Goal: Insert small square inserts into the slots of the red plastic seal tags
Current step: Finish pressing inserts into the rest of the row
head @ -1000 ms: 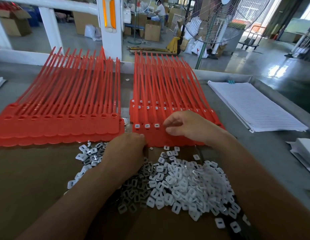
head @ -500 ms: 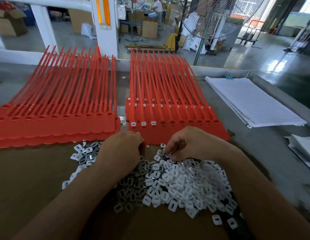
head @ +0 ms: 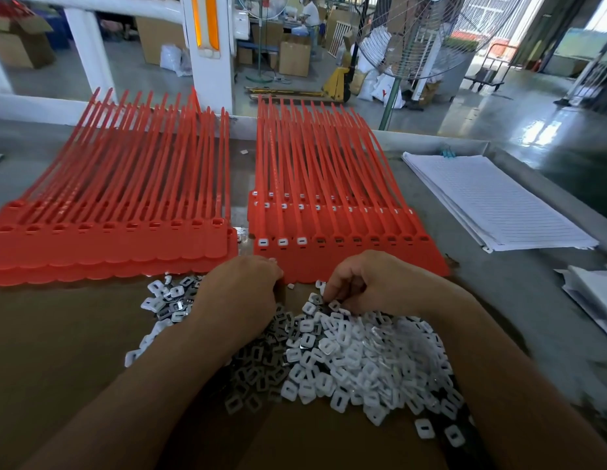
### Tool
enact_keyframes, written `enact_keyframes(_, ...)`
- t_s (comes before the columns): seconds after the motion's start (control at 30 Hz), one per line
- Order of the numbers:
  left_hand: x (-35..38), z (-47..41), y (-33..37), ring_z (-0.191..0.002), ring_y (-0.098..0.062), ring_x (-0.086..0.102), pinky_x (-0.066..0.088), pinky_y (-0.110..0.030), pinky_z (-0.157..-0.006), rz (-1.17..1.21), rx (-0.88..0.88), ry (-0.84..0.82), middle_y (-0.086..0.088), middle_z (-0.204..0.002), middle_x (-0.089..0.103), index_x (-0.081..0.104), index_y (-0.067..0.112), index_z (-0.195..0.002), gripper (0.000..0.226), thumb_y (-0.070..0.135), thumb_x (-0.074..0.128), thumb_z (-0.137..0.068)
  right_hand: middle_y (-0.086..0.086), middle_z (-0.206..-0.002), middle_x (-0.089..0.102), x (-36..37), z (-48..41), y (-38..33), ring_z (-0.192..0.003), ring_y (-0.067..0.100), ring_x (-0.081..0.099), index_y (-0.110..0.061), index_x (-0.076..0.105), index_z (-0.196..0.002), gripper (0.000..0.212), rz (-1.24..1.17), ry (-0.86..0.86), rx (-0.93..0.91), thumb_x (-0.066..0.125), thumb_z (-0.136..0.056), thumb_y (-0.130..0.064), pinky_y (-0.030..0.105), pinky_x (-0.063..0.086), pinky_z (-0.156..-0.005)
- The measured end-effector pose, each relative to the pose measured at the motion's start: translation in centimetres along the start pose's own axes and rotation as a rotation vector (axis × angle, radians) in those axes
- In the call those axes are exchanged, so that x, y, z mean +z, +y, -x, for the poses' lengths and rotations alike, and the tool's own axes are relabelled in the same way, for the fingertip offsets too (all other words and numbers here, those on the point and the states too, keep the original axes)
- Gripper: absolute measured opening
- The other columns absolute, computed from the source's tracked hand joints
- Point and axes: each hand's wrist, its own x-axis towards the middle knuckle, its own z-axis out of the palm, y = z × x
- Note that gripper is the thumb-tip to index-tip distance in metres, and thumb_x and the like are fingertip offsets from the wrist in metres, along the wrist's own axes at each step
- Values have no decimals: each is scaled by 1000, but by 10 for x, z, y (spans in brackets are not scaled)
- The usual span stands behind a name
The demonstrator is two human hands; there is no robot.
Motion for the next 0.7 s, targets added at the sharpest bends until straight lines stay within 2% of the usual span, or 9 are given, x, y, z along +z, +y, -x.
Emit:
enact_keyframes(0.17,-1,0,0,-108,-15,54,44,-28,-88,-2,6,3,5,-122,58,61,18,-114,37,9,36,-89,-16,-75,62,1,0,-1,-61,-13,55,-26,68,-82,23,29,19,-6,67,-80,-3,6,45,-60)
enact_keyframes(0.3,0,0,0,-109,-15,54,45,-30,-90,5,4,10,5,-122,58,61,18,-115,38,8,35,-89,-13,-72,61,1,0,-2,-57,-13,54,-30,62,-73,26,51,18,9,67,-81,-5,5,42,-56)
enact_keyframes(0.43,0,-1,-1,-109,-15,54,44,-29,-90,1,6,11,5,-123,57,60,18,-116,38,7,35,-89,-14,-69,60,0,2,-2,-58,-12,54,-29,58,-73,25,72,29,12,66,-81,-7,8,43,-56)
enact_keyframes(0.53,0,-1,-1,-110,-15,53,42,-28,-90,-2,5,9,5,-125,57,60,18,-116,39,7,35,-89,-8,-75,66,-4,5,0,-66,-5,62,-25,57,-78,18,-41,100,12,61,-86,-10,10,44,-58)
enact_keyframes(0.6,0,-1,-1,-112,-15,52,42,-29,-91,-3,2,7,5,-126,55,59,18,-118,40,7,34,-89,0,-81,70,-5,6,1,-71,5,67,-21,55,-80,15,-177,166,21,58,-87,-8,16,53,-63)
enact_keyframes(0.63,0,-1,-1,-113,-15,51,41,-29,-92,-3,1,6,5,-127,55,58,19,-119,40,7,34,-89,2,-81,70,-5,6,2,-72,9,68,-19,56,-80,14,-217,201,23,59,-87,-7,20,55,-67)
enact_keyframes(0.7,1,-2,-1,-113,-15,51,41,-29,-92,-4,0,4,5,-127,55,58,19,-119,40,7,34,-89,2,-79,70,-5,5,3,-67,8,67,-19,59,-80,13,-224,252,25,63,-84,-7,18,54,-64)
